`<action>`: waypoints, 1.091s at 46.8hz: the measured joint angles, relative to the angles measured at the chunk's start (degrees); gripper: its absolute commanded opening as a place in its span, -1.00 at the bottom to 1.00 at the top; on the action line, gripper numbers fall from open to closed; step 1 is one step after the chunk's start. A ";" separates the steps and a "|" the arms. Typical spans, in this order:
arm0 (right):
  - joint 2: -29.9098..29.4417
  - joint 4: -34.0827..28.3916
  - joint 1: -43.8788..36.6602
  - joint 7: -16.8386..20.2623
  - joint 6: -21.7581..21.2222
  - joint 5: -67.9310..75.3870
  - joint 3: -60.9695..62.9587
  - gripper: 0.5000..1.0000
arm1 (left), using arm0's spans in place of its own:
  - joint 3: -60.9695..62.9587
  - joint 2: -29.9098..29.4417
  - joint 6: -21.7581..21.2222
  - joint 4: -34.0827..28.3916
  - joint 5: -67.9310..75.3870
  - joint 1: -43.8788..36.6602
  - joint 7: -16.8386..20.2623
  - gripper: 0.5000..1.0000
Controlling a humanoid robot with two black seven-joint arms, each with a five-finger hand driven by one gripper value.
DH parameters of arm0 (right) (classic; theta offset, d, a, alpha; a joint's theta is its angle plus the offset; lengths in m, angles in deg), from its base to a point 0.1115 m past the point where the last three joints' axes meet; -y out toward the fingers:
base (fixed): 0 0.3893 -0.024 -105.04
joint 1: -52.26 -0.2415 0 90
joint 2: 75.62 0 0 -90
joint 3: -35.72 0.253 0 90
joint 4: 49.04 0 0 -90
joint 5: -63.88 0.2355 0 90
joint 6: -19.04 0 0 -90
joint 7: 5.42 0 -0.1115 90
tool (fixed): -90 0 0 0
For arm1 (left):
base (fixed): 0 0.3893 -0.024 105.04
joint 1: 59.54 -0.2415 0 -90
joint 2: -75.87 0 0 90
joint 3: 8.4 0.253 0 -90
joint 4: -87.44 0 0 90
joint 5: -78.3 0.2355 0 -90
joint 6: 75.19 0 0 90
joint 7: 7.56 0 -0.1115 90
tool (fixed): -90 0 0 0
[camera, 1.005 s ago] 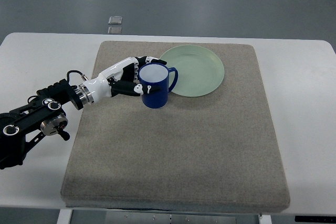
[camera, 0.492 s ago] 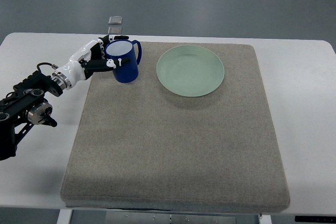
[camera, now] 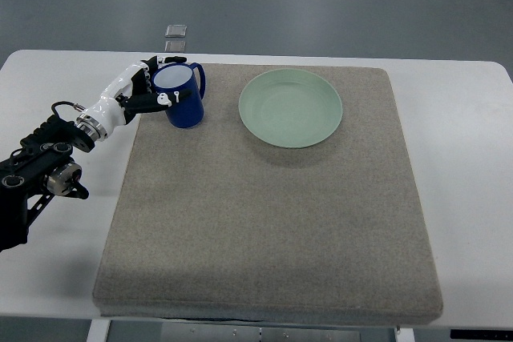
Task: Place cup left of plate with left hand
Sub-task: 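Lift and carry the blue mug with the left hand past the plate's side, then lower the mug onto the mat and open the left hand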
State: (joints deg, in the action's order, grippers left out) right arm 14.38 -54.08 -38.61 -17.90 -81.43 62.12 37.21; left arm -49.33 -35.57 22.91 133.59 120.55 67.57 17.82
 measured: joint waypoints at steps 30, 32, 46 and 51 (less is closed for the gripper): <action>0.00 0.01 0.00 0.00 0.02 0.00 0.00 0.73 | -0.04 0.26 -4.67 0.33 -0.91 -0.29 -0.07 0.98; 0.00 0.01 0.00 0.00 0.02 0.00 0.00 0.73 | -0.06 0.26 -4.65 0.36 -0.92 -0.29 -0.07 0.98; 0.00 0.02 0.00 0.00 0.02 0.00 0.00 0.73 | -0.50 0.22 -4.32 2.58 -0.94 -0.16 -0.07 0.98; 0.00 0.02 0.00 0.00 0.02 0.00 0.00 0.73 | -1.03 -0.13 -4.01 2.97 -1.02 -0.16 -0.06 0.98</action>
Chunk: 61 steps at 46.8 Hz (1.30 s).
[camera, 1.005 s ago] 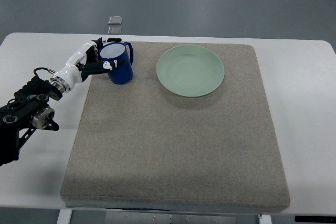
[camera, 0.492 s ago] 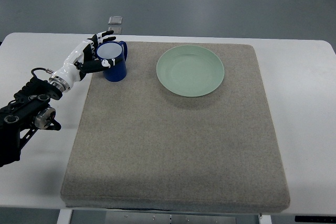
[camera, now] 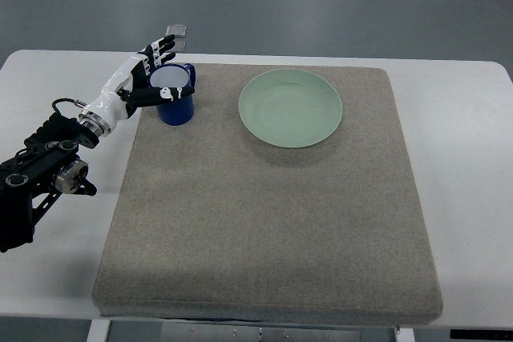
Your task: Place cup left of plate with left hand
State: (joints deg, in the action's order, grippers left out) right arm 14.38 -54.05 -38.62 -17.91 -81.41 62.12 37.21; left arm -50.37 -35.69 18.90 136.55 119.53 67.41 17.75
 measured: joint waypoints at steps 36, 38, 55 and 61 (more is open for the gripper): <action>0.00 0.00 0.00 0.00 -0.02 0.00 0.00 0.73 | -6.92 -1.49 7.93 -2.36 -25.32 5.35 -0.91 0.99; 0.00 0.00 0.00 0.00 -0.02 0.00 0.00 0.73 | -6.95 -1.44 9.03 -3.75 -27.71 6.06 -1.00 0.99; 0.00 -0.01 0.00 0.00 -0.02 0.00 0.00 0.73 | -6.83 -0.41 12.49 -8.17 -35.49 8.22 -3.25 0.99; 0.00 0.00 0.00 0.00 -0.02 0.00 0.00 0.73 | -6.82 -0.13 15.10 -9.71 -35.52 8.18 -3.19 1.00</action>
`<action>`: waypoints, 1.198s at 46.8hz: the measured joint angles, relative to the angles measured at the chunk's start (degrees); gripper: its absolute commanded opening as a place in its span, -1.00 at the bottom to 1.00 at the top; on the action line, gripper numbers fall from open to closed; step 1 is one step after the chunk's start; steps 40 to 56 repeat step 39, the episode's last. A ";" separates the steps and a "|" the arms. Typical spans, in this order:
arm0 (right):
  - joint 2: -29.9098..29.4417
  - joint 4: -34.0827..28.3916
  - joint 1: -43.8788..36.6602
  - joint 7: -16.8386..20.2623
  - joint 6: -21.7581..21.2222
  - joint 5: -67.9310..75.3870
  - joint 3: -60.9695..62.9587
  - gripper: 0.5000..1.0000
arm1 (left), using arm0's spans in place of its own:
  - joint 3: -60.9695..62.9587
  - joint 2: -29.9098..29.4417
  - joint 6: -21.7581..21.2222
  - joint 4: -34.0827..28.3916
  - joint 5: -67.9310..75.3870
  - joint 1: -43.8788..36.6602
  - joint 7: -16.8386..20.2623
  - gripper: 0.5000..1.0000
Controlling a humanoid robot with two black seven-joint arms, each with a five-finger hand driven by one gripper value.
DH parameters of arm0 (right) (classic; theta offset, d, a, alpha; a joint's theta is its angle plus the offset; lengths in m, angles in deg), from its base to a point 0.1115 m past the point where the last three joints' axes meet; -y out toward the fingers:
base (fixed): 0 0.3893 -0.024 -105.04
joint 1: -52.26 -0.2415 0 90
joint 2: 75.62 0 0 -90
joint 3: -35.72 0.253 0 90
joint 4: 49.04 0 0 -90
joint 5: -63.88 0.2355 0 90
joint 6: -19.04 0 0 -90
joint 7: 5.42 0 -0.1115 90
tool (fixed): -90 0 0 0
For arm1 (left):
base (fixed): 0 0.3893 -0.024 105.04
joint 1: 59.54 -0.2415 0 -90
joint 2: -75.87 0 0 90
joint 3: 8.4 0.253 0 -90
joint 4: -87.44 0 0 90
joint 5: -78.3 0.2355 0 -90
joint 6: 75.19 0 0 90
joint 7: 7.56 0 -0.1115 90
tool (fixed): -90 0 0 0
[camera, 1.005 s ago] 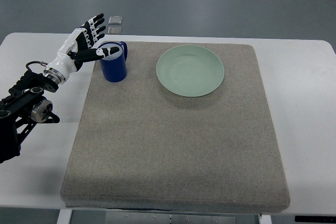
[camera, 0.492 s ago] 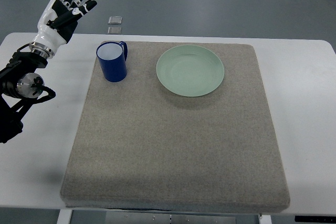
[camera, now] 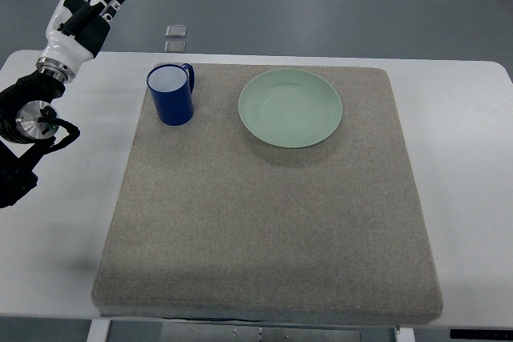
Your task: Place cup left of plate with left hand
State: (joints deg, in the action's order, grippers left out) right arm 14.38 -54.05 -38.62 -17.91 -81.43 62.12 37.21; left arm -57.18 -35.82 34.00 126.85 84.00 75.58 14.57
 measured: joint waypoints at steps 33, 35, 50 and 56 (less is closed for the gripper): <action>0.00 -0.02 0.00 0.00 0.01 0.00 0.00 0.73 | 0.00 1.56 0.32 -1.97 0.09 0.99 0.11 1.00; 0.00 -0.04 0.00 0.00 0.02 0.00 0.04 0.73 | 0.00 1.57 0.32 -1.97 0.09 1.15 0.11 1.00; 0.00 -1.75 -0.13 0.00 -1.04 0.01 0.08 0.73 | -0.01 1.55 0.32 -1.96 0.09 1.63 0.11 1.00; 0.00 -1.75 -0.13 0.00 -1.04 0.01 0.08 0.73 | -0.01 1.55 0.32 -1.96 0.09 1.63 0.11 1.00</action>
